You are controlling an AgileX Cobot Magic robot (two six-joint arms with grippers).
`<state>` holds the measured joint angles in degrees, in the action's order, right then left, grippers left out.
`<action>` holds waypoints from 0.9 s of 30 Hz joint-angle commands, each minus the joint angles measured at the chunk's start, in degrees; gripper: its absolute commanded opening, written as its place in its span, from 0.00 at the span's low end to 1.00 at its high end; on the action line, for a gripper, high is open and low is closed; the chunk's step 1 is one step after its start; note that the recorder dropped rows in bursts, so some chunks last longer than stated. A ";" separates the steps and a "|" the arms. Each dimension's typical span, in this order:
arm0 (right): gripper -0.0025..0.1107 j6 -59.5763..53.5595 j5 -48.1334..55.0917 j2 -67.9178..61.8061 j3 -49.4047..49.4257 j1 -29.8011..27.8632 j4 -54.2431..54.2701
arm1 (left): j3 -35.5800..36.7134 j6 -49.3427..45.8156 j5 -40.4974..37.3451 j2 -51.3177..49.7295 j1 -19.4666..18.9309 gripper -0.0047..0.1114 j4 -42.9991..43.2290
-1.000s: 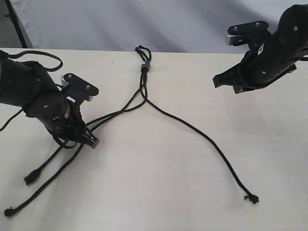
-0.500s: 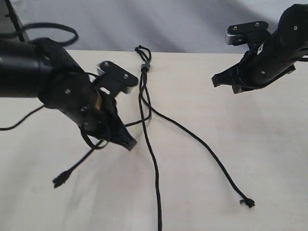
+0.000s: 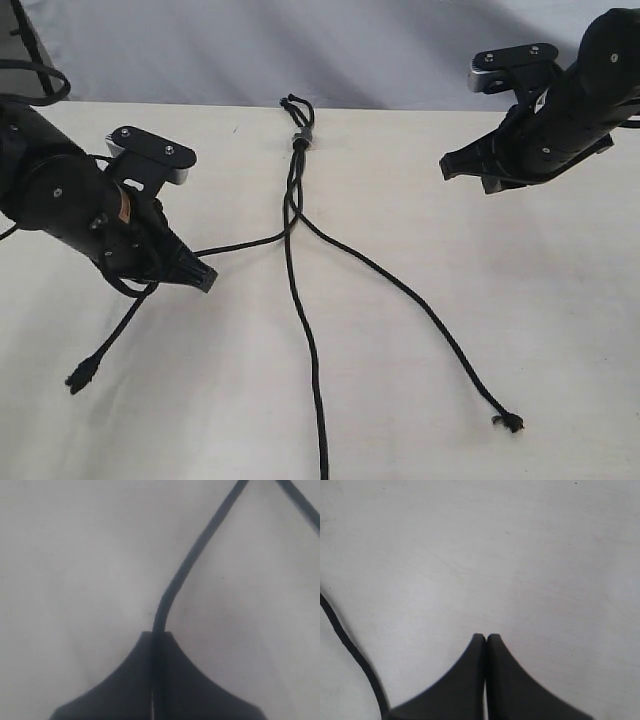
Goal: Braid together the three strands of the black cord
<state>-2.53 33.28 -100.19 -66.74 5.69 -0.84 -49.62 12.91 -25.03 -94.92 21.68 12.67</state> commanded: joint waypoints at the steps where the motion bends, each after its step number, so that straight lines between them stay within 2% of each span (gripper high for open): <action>1: 0.02 -0.29 -1.36 -0.15 0.28 -0.06 0.84 | 0.30 0.99 -0.19 -2.47 -0.28 0.04 -0.42; 4: 0.02 -0.16 -1.36 -0.15 0.28 1.20 0.84 | 0.30 0.99 -2.11 -5.48 -0.28 0.15 -0.42; 8: 0.02 -0.16 -1.50 -0.15 0.28 3.89 1.50 | 0.19 0.99 -1.60 -6.68 -0.28 0.44 -0.42; 10: 0.02 -0.06 -1.50 -0.15 0.28 5.58 1.50 | -0.74 0.99 -2.32 -6.55 -0.28 0.55 -0.42; 13: 0.02 0.65 -0.36 -0.15 0.28 8.63 3.03 | -3.63 0.99 -5.97 -5.58 -0.28 0.63 -0.42; 16: 0.07 0.77 1.22 -0.15 0.28 12.92 3.16 | -7.02 1.32 -11.30 -2.89 -0.49 0.63 2.28; 21: 0.40 2.53 2.79 -0.97 0.28 22.75 3.28 | -10.63 4.05 -13.22 2.94 -4.67 0.60 5.99; 24: 0.50 4.70 4.12 -3.89 0.28 28.48 3.28 | -10.63 3.82 -13.10 5.78 -8.45 0.45 5.99; 27: 0.50 4.66 4.68 -7.57 0.18 32.49 2.74 | -9.18 3.82 -12.25 7.41 -11.54 0.26 5.99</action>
<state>1.41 36.81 -104.71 -66.62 35.35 2.10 -60.02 16.13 -37.06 -88.94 12.41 18.45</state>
